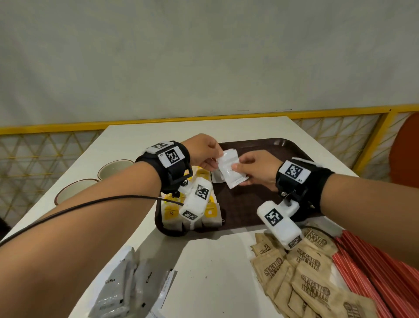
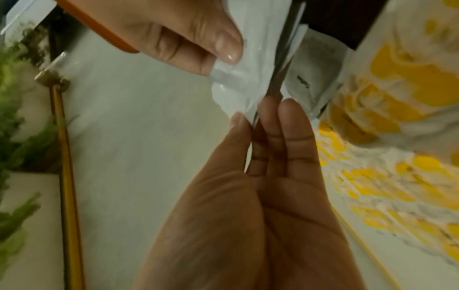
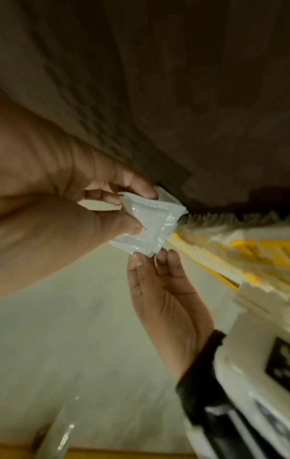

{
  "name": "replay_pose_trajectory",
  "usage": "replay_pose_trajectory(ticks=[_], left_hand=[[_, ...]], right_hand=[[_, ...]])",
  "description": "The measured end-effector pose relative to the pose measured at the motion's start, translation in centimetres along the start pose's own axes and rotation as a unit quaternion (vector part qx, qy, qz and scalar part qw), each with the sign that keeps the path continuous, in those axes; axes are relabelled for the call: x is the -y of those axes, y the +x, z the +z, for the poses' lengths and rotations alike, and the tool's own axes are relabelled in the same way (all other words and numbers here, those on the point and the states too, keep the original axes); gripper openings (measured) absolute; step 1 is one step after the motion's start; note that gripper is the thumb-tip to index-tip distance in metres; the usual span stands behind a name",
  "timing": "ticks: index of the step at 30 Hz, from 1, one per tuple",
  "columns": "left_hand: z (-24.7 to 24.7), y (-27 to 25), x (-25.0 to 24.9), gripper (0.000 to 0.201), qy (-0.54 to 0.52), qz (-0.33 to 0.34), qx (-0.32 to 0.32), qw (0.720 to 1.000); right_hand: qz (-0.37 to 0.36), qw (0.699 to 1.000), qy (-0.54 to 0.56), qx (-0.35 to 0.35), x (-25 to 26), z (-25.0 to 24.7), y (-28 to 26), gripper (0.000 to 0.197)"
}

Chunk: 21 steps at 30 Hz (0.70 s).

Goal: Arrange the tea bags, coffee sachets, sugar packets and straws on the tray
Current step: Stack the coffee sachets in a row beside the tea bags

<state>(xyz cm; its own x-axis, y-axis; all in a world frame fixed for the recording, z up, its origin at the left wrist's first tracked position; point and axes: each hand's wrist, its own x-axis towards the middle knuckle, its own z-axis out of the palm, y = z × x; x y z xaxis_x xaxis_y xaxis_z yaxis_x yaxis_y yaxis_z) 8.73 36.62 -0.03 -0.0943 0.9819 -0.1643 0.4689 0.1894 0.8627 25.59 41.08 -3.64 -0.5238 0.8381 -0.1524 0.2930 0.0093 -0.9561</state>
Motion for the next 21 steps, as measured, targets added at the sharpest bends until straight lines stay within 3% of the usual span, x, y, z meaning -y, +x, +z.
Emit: replay_pose_trajectory(ticks=[4, 8, 10, 14, 21], left_hand=[[0.1, 1.6, 0.0, 0.008, 0.129, -0.012, 0.03, 0.991], [0.1, 2.9, 0.2, 0.008, 0.198, -0.032, 0.017, 0.98], [0.4, 3.2, 0.2, 0.004, 0.222, -0.036, 0.007, 0.974], [0.5, 3.7, 0.4, 0.017, 0.331, -0.01, 0.006, 0.944], [0.2, 4.3, 0.6, 0.018, 0.375, 0.013, 0.007, 0.927]], right_hand=[[-0.017, 0.99, -0.135, -0.033, -1.3, -0.1, 0.9, 0.014], [-0.034, 0.969, -0.242, -0.043, -1.5, -0.4, 1.6, 0.017], [-0.025, 0.97, -0.238, -0.04, -1.6, -0.5, 1.9, 0.019], [-0.008, 0.976, -0.216, -0.042, -1.7, -0.6, 2.4, 0.02], [0.01, 0.988, -0.151, -0.015, -1.1, -0.6, 3.1, 0.015]])
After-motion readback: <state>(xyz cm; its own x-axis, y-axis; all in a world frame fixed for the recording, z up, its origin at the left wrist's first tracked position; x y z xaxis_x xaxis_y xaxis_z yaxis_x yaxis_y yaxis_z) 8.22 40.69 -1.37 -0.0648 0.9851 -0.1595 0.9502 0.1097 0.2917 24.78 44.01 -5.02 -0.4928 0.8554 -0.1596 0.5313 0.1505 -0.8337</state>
